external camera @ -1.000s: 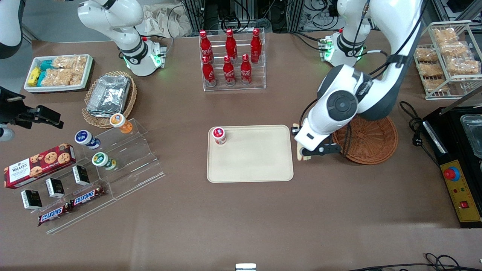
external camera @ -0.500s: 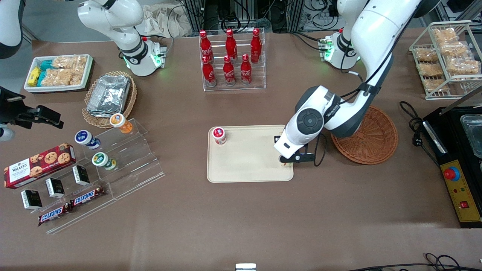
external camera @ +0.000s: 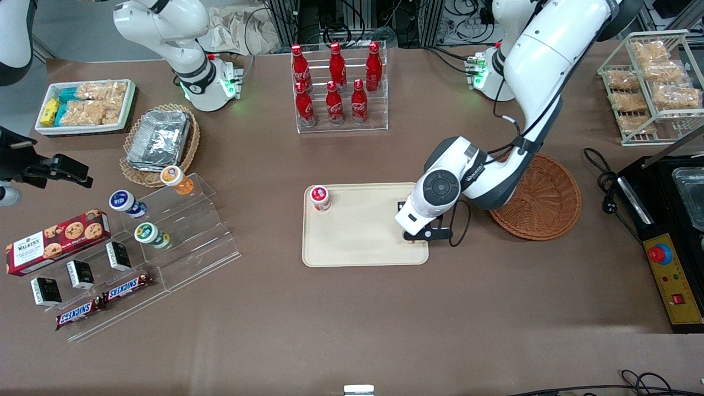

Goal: Place sandwich from basket to tray
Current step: 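Carry the sandwich over to the cream tray with the left gripper, then lower the sandwich onto the tray and open the left gripper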

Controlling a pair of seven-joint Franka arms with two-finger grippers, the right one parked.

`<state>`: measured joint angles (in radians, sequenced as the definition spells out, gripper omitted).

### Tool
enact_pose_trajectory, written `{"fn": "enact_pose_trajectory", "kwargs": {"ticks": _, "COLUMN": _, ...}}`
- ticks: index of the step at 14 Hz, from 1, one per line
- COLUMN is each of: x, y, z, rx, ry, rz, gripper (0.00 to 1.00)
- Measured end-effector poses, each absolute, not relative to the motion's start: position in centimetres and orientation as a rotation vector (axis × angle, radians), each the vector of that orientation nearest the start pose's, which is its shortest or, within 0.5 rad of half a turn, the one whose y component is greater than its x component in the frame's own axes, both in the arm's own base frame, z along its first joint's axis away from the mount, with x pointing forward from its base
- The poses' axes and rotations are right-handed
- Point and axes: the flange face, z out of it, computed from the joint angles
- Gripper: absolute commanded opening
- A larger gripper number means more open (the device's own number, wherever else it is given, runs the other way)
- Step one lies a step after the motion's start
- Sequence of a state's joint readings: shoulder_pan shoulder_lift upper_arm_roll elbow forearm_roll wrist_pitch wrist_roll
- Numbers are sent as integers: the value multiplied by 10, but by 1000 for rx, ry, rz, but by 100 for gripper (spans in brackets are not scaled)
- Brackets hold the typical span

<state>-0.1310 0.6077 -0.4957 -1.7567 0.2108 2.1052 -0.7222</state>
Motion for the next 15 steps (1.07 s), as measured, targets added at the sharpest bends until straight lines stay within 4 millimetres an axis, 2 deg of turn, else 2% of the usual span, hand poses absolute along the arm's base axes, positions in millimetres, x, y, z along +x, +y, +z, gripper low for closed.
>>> {"fn": "enact_pose_trajectory", "kwargs": {"ticks": 3, "x": 540, "y": -349, "z": 231, "rx": -3100, "ry": -43, "rz": 305, "gripper": 23}}
{"fn": "enact_pose_trajectory", "kwargs": {"ticks": 4, "x": 540, "y": -349, "z": 229, "rx": -3102, "ry": -45, "rz": 305, "gripper": 27}}
{"fn": "enact_pose_trajectory", "kwargs": {"ticks": 5, "x": 541, "y": -350, "z": 229, "rx": -3104, "ry": -46, "rz": 303, "gripper": 41}}
{"fn": "enact_pose_trajectory", "kwargs": {"ticks": 6, "x": 541, "y": -351, "z": 229, "rx": -3106, "ry": -47, "rz": 300, "gripper": 77}}
{"fn": "enact_pose_trajectory", "kwargs": {"ticks": 7, "x": 541, "y": -351, "z": 229, "rx": -3106, "ry": -47, "rz": 299, "gripper": 100}}
{"fn": "enact_pose_trajectory", "kwargs": {"ticks": 12, "x": 541, "y": -351, "z": 227, "rx": -3103, "ry": -53, "rz": 298, "gripper": 100}}
{"fn": "enact_pose_trajectory", "kwargs": {"ticks": 15, "x": 546, "y": -353, "z": 235, "rx": -3113, "ry": -73, "rz": 277, "gripper": 100}}
